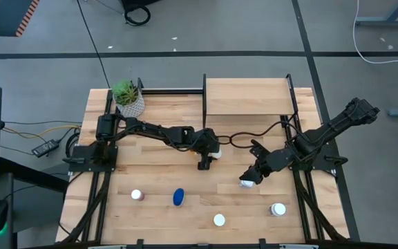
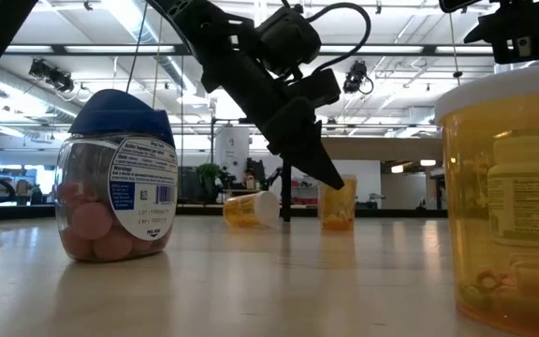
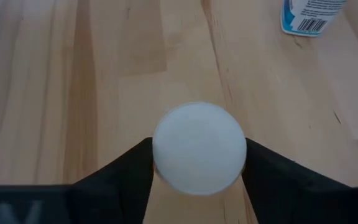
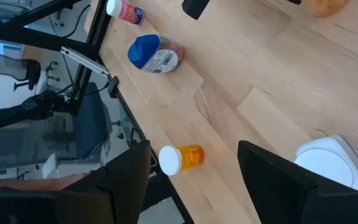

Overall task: Pick and place medicine bottles onto shelf by color
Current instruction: Put the top right orange pill bottle on the shelf, then put the left white blue pill bottle on the shelf aligned with the orange pill bottle

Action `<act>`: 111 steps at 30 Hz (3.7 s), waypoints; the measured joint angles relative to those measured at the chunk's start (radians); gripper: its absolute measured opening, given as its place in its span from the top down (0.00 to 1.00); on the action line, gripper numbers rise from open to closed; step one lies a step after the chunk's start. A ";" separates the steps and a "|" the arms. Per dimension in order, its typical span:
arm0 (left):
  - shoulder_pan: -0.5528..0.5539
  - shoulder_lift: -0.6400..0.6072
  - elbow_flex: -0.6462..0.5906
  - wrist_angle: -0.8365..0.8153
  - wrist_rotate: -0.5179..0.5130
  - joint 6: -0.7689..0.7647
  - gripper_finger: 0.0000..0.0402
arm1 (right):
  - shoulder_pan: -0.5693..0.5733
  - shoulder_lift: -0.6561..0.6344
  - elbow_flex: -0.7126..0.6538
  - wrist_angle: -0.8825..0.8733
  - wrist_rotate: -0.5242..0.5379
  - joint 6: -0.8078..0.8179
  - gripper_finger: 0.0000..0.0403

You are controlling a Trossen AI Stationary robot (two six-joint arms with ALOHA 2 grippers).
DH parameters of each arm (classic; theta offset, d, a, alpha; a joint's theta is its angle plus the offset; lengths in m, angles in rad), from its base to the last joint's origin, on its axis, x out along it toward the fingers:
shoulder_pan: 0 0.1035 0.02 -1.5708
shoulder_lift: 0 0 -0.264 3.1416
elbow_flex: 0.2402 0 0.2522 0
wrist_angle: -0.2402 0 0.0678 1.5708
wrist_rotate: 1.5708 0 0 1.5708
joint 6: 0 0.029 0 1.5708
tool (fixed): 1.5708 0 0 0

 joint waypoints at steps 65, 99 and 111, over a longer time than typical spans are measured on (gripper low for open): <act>0.496 0.107 0.666 -0.374 -0.064 0.065 0.43 | -0.001 0.000 0.002 0.022 0.011 -0.008 0.38; 0.497 0.105 0.724 -0.446 -0.124 0.102 0.36 | -0.001 0.000 0.002 0.022 0.011 -0.011 0.38; 0.435 0.042 1.002 -0.834 -0.131 0.081 0.37 | -0.015 0.000 0.001 0.055 0.129 -0.094 0.38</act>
